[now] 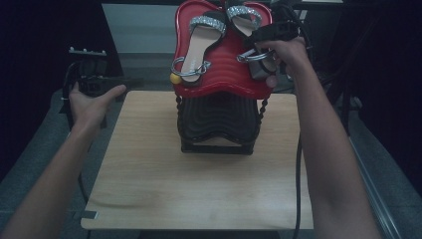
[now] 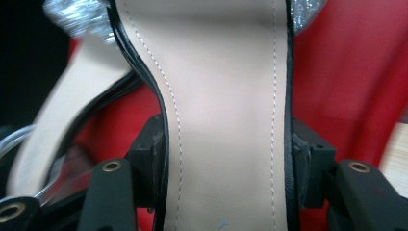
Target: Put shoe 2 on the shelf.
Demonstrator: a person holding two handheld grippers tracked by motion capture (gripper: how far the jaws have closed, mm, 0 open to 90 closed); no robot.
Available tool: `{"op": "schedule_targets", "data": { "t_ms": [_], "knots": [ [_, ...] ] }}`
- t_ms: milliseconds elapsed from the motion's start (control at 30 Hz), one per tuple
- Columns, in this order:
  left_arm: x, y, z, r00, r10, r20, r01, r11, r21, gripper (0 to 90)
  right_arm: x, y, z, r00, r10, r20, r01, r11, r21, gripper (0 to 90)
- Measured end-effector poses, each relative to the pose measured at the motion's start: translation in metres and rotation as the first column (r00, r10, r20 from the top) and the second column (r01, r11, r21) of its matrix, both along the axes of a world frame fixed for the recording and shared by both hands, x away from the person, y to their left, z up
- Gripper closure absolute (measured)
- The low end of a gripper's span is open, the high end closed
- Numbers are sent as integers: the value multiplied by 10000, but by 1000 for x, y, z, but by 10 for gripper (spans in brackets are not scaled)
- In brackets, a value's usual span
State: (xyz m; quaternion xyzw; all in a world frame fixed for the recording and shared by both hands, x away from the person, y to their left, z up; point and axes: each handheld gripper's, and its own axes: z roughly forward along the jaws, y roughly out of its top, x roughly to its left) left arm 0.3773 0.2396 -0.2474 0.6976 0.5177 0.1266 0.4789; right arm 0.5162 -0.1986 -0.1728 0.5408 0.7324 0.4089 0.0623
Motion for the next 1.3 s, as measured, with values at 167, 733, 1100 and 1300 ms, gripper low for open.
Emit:
{"op": "schedule_targets", "data": {
  "t_ms": [167, 733, 1100, 1300],
  "knots": [
    [0, -1, -1, 10000, 6, -47, -6, 10000, -13, 454, -1, 5, 0, 9991, -347, 238, 356, 9986, -398, 384],
    [-1, -11, 0, 9999, -102, -9, 102, 9999, 80, 453, -8, 13, -1, 9985, -258, 481, 313, 9927, -1168, 403],
    [-1, -10, 1, 10000, -98, 17, 98, 9999, 53, 453, -18, 22, 0, 9780, -1910, 840, 2020, 9676, -1517, 425],
    [-2, -10, 0, 9999, -131, 47, 130, 9999, 73, 452, -15, 26, 0, 9808, -1789, 771, 1902, 9650, -1808, 398]
  ]
}}
